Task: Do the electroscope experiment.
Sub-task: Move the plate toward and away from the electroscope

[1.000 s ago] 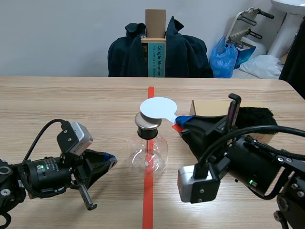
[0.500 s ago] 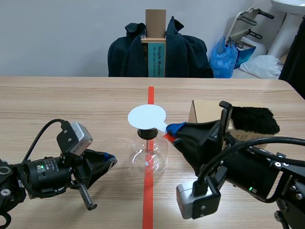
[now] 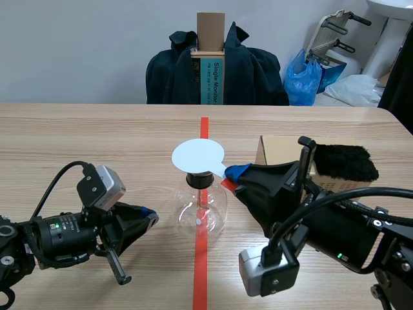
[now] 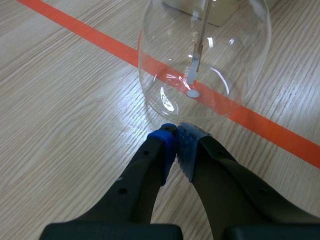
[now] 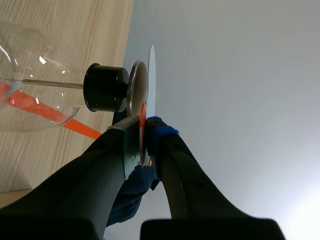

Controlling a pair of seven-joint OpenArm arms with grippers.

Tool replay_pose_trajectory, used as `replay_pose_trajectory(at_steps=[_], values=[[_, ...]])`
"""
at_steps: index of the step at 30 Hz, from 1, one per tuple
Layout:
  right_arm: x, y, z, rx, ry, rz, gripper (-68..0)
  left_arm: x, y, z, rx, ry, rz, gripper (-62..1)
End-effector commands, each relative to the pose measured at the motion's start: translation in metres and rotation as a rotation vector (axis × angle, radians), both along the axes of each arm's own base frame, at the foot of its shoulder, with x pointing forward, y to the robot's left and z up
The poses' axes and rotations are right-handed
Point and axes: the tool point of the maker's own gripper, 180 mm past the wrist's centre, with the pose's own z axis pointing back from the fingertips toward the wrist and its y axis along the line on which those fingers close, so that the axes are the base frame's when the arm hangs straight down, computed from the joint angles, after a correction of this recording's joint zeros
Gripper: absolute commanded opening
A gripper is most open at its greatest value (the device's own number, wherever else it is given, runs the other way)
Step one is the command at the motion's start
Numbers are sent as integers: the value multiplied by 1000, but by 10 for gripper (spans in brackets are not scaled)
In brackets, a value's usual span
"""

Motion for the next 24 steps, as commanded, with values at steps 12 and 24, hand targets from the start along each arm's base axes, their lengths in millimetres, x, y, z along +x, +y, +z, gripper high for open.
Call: replay_pose_trajectory(at_steps=[12, 24], values=[[32, -28, 7, 0, -33, -231, -667, 6, -1, 11, -26, -28, 3, -582], [60, -67, 10, -8, -59, -495, -667, 6, -1, 11, -26, -28, 3, -581]])
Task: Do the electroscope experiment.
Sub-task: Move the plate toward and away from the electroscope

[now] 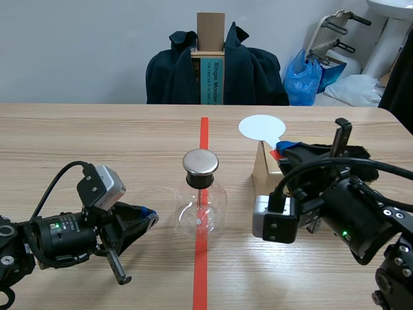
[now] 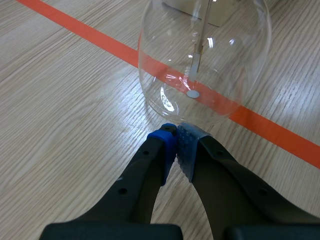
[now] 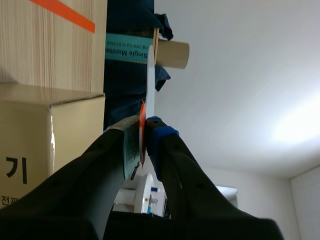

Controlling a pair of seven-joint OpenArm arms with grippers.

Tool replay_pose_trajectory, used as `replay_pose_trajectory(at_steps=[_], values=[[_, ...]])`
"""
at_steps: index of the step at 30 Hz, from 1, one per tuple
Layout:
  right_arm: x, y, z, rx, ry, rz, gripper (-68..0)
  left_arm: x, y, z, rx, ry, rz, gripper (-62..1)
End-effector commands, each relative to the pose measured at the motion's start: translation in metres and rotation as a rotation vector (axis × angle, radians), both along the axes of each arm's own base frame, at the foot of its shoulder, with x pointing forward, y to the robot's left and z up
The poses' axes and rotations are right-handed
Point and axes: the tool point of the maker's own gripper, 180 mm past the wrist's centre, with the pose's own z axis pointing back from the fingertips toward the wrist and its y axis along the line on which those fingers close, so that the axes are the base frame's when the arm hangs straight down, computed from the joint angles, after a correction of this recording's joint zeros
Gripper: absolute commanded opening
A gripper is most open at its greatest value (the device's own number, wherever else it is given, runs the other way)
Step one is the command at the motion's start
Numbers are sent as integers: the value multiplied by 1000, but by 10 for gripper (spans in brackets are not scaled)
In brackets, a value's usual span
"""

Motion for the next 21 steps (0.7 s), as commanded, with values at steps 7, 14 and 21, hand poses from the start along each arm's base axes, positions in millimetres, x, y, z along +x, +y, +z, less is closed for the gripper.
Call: replay_pose_trajectory(at_steps=[7, 14, 21], values=[[5, -3, 11, 11, -33, -7, -667, 6, -1, 11, -26, -28, 3, -582], [-2, 10, 10, 15, -26, 72, -667, 6, -1, 11, -26, -28, 3, -582], [-14, 27, 11, 20, -24, 191, -667, 6, -1, 11, -27, -28, 3, -582]])
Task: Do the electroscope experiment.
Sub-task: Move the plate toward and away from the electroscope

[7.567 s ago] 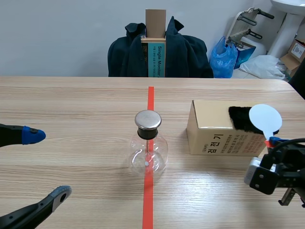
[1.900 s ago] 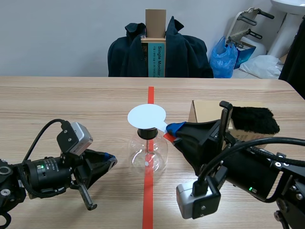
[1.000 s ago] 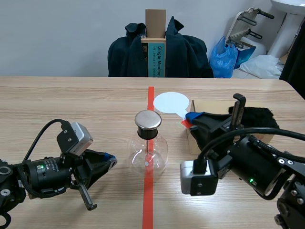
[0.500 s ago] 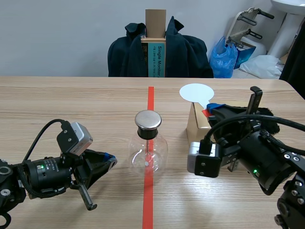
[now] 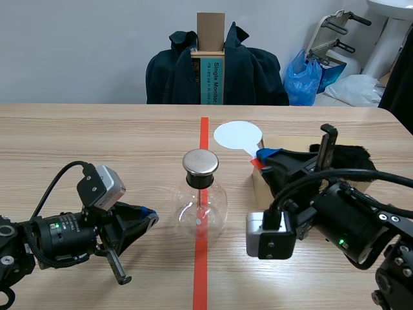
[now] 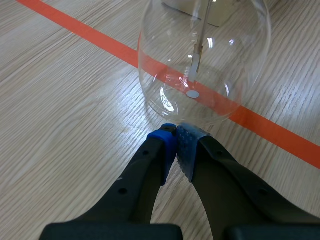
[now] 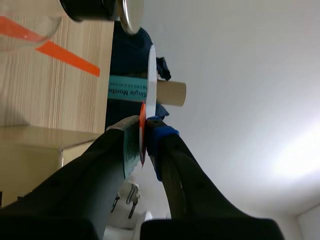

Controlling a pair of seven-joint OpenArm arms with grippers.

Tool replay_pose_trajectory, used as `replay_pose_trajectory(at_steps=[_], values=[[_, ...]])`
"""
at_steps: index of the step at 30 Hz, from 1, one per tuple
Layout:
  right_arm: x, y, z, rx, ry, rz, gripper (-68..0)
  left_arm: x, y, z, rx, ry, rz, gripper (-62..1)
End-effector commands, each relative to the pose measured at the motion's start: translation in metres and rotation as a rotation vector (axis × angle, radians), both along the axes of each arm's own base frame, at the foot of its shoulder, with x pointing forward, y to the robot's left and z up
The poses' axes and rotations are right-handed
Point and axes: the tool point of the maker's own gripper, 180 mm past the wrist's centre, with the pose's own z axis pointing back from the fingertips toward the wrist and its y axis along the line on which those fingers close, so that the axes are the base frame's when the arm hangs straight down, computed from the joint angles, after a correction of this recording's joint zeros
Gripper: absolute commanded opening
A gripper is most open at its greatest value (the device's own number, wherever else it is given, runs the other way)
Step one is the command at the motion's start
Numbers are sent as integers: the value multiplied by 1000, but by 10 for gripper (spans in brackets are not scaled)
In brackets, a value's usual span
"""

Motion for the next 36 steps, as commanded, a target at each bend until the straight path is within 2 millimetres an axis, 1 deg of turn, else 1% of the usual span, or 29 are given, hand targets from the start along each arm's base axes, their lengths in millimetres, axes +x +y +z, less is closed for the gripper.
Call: replay_pose_trajectory(at_steps=[1, 11, 19, 28, 32, 36], values=[[3, 1, 11, 6, -40, 18, -667, 6, -1, 11, -26, -28, 3, -582], [-20, 24, 12, 12, -43, 201, -667, 6, -1, 11, -26, -28, 3, -581], [-30, 31, 12, 14, -37, 267, -667, 6, -1, 11, -26, -28, 3, -582], [-30, 31, 11, 14, -36, 266, -667, 6, -1, 11, -26, -28, 3, -582], [-23, 26, 12, 13, -41, 216, -667, 6, -1, 11, -26, -28, 3, -582], [-9, 14, 13, 10, -50, 117, -667, 6, -1, 11, -26, -28, 3, -582]])
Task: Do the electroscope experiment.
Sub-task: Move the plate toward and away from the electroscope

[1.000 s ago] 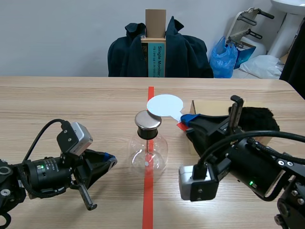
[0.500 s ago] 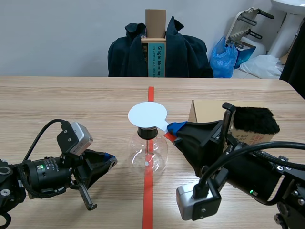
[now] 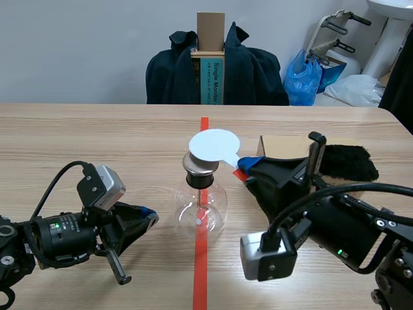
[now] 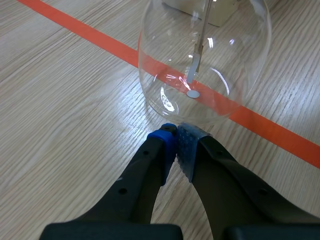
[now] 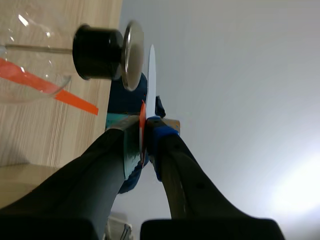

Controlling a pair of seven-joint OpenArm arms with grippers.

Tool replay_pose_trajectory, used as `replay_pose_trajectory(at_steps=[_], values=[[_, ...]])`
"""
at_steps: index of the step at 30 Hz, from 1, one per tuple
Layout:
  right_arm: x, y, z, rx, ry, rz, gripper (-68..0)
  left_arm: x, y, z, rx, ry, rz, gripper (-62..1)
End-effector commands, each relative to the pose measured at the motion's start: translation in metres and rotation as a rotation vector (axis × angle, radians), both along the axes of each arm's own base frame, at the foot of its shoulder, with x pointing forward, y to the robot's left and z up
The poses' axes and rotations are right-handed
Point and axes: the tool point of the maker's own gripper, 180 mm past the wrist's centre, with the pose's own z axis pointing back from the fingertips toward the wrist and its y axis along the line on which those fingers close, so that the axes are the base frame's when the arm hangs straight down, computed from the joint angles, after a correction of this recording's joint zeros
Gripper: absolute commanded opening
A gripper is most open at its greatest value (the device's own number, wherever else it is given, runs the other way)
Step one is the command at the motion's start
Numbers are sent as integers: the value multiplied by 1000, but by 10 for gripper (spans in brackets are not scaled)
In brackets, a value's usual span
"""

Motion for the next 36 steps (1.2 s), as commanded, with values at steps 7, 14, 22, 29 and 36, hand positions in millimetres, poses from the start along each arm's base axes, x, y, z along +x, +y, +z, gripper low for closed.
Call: replay_pose_trajectory(at_steps=[7, 14, 22, 29, 36], values=[[32, -33, 13, 2, -55, -227, -667, 6, -1, 11, -26, -28, 3, -582], [44, -55, 14, -2, -61, -369, -667, 6, -1, 11, -26, -28, 3, -582], [38, -43, 13, -1, -54, -297, -667, 6, -1, 11, -26, -28, 3, -582], [23, -21, 11, 1, -41, -148, -667, 6, -1, 11, -26, -28, 3, -582], [6, -3, 9, 4, -28, -7, -667, 6, -1, 11, -26, -28, 3, -582]])
